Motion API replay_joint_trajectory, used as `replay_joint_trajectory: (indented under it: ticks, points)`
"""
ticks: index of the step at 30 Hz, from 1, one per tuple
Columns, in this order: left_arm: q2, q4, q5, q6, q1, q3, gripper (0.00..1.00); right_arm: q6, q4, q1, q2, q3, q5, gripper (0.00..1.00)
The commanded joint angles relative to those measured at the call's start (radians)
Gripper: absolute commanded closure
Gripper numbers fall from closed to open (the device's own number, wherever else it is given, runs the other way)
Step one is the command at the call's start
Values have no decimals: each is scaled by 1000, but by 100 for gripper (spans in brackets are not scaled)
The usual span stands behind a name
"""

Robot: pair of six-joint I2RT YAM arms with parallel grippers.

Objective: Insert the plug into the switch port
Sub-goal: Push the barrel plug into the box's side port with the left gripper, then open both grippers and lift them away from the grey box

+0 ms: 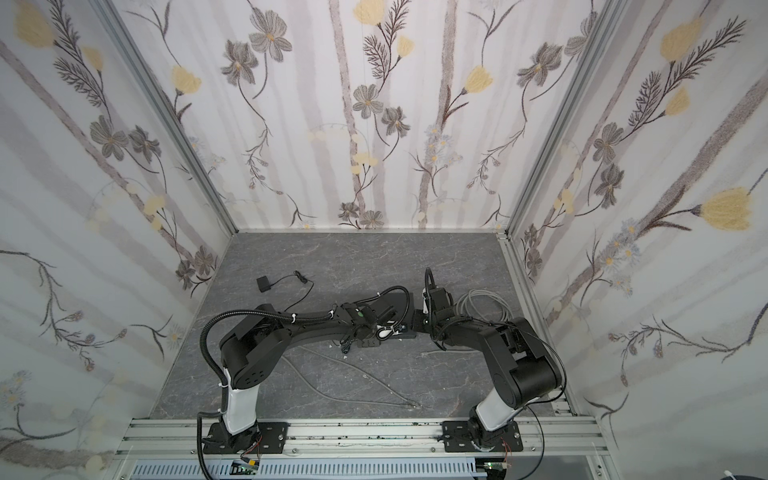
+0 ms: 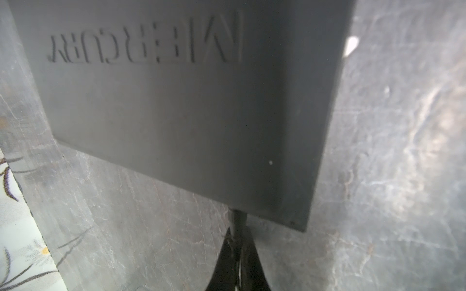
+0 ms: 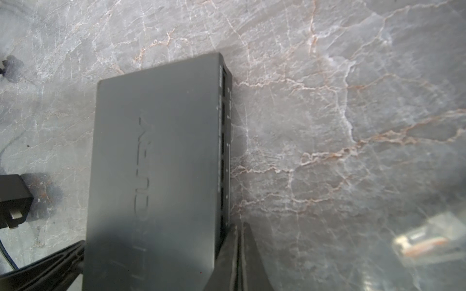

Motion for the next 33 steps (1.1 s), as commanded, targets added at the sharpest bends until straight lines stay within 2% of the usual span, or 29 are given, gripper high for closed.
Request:
replay_joint_trajectory:
  ticks: [1,15,22,31,33]
  points:
    - [25,-67,92,8,3,-16,100,17,39,26,-4,-9,-98,92]
    - [7,-60,115,2,3,-25,100,65,57,166,-46,-1,-103,93]
    - [-39,-14,186,-1,12,-69,100,62,49,163,-91,-24,-104,93]
    - [-74,17,190,-7,20,-134,100,91,73,148,-211,-159,-86,93]
    - [-78,26,179,-7,22,-139,95,102,92,148,-226,-191,-87,93]
